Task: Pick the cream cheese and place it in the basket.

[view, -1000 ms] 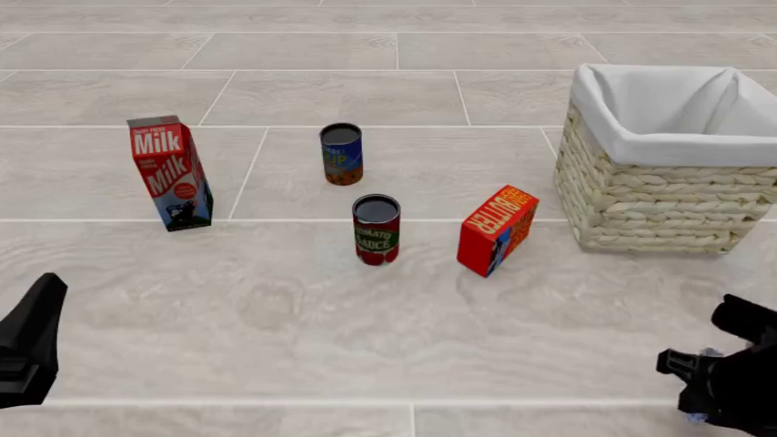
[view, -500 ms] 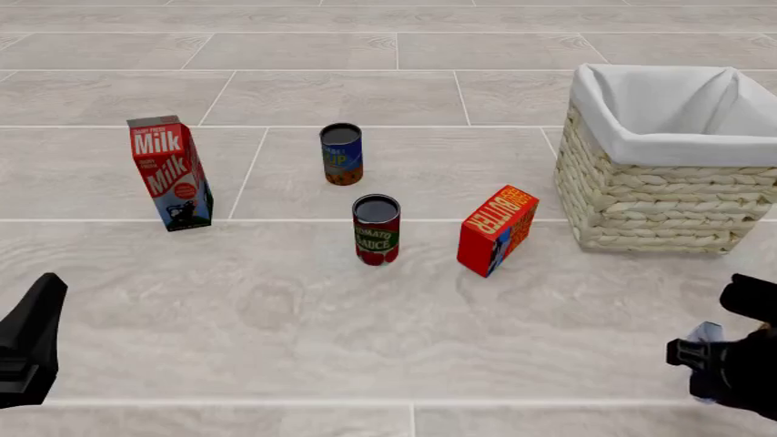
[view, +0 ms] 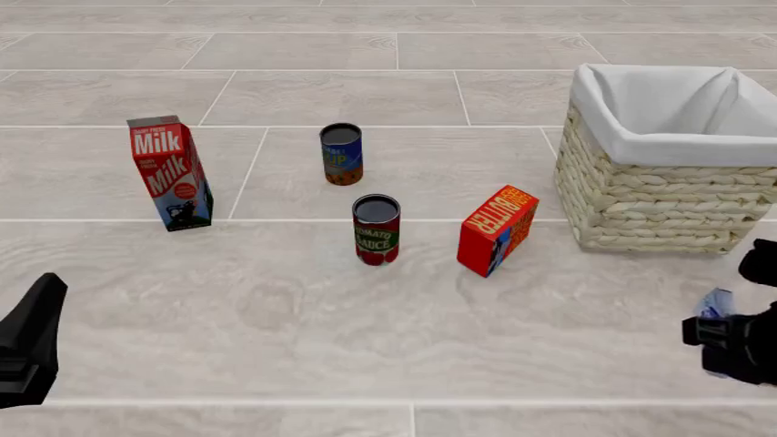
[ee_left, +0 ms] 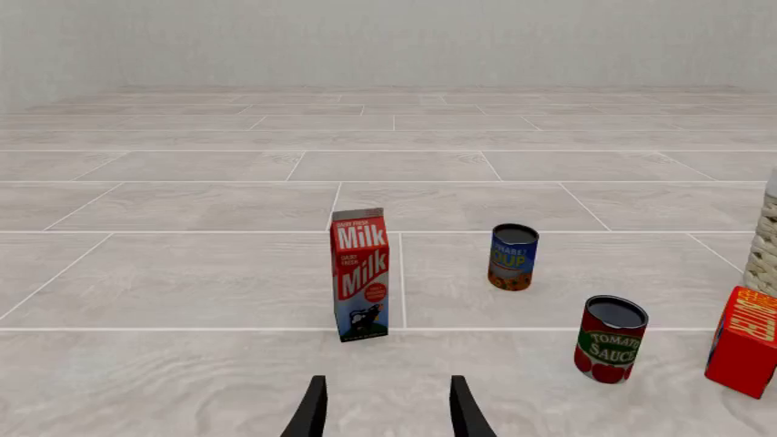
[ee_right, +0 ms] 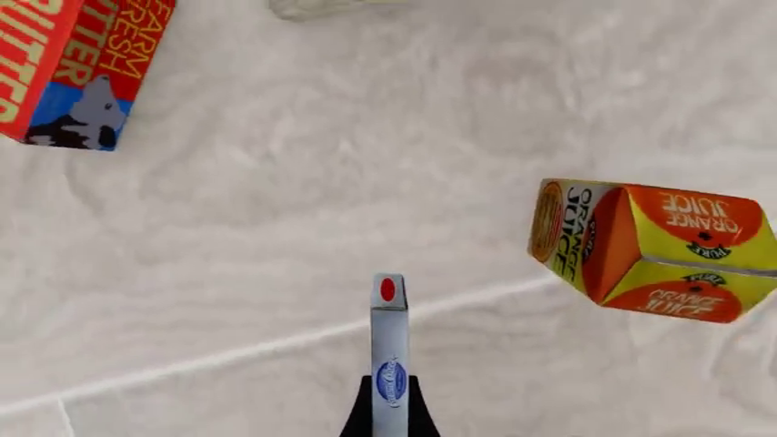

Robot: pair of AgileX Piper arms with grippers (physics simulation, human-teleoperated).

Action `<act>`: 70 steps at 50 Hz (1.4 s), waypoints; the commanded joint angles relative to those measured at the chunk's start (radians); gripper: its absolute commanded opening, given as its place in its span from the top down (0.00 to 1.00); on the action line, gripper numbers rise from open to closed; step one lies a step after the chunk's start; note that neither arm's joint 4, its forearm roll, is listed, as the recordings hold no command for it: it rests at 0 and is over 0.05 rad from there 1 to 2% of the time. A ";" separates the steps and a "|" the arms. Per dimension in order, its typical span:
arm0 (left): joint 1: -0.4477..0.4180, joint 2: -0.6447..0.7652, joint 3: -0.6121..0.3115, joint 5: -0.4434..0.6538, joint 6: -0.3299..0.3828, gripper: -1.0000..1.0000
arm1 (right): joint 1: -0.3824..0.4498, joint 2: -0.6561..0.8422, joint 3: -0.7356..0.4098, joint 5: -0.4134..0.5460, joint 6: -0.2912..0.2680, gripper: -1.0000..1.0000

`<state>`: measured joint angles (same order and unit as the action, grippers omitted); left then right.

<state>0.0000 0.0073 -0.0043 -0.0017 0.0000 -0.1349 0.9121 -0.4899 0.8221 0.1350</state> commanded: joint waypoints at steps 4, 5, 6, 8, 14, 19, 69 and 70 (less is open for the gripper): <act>0.000 0.000 0.000 0.000 0.000 0.00 | -0.002 -0.074 -0.165 0.156 -0.057 1.00; 0.000 0.000 0.000 0.000 0.000 0.00 | 0.004 -0.080 -0.191 0.175 -0.047 1.00; 0.000 0.000 0.000 0.000 0.000 0.00 | 0.015 -0.087 -0.205 0.188 -0.039 1.00; 0.000 0.000 0.000 0.000 0.000 0.00 | 0.023 -0.095 -0.241 0.215 -0.035 1.00; 0.000 0.000 0.000 0.000 0.000 0.00 | 0.048 -0.116 -0.303 0.265 -0.010 1.00; 0.000 0.000 0.000 0.000 0.000 0.00 | 0.051 -0.110 -0.401 0.302 0.001 1.00; 0.000 0.000 0.000 0.000 0.000 0.00 | 0.090 0.160 -0.864 0.212 0.032 1.00; 0.000 0.000 0.000 0.000 0.000 0.00 | 0.088 0.188 -0.900 0.216 0.032 1.00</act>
<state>0.0000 0.0073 -0.0043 -0.0017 0.0000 -0.0448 0.9939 -1.2526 1.0435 0.1633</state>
